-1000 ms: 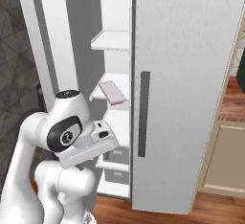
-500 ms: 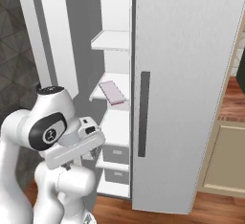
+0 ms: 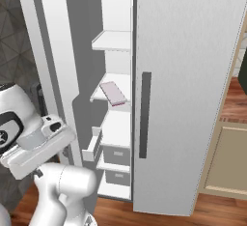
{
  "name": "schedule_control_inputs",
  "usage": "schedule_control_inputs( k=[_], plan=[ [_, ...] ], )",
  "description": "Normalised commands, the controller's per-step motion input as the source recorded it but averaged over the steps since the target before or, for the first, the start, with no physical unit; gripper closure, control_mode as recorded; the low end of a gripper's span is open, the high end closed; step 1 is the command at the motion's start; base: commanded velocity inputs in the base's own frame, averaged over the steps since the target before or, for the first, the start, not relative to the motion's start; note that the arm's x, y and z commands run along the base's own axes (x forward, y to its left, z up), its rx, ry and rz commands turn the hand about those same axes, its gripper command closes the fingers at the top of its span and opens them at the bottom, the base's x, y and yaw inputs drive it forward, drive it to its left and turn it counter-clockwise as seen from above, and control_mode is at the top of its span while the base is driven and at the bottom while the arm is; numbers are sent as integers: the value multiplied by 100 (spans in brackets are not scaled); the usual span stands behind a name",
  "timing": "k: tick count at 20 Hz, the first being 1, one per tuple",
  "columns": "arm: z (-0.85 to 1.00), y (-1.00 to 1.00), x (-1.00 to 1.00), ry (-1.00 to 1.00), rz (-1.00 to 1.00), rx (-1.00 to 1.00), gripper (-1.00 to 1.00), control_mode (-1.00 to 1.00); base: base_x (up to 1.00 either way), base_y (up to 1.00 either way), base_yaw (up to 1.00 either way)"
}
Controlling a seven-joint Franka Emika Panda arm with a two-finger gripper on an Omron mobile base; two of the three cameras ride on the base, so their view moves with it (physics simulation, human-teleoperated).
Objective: The ice cube tray has been filled with water. Take the tray and place it in the freezer to make ice. Close the freezer door after placing the tray.
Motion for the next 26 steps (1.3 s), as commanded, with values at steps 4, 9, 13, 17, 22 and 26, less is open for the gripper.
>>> schedule_control_inputs(
  k=[4, 9, 13, 17, 22, 26],
  plan=[
    [-15, 98, 2, -13, 23, -25, -100, -100, 0, 0, 0],
    [-33, 100, 16, -21, 19, -28, -100, -100, 0, 0, 0],
    [-39, 99, 55, -6, 12, -24, -100, -100, 0, 0, 0],
    [-34, 92, 94, 0, 7, -17, -100, -100, 0, 0, 0],
    [-19, 90, 89, 0, 4, -17, -100, -100, 0, 0, 0],
    [-14, 87, 86, 0, 0, -16, -100, -100, 0, 0, 0]
  ],
)
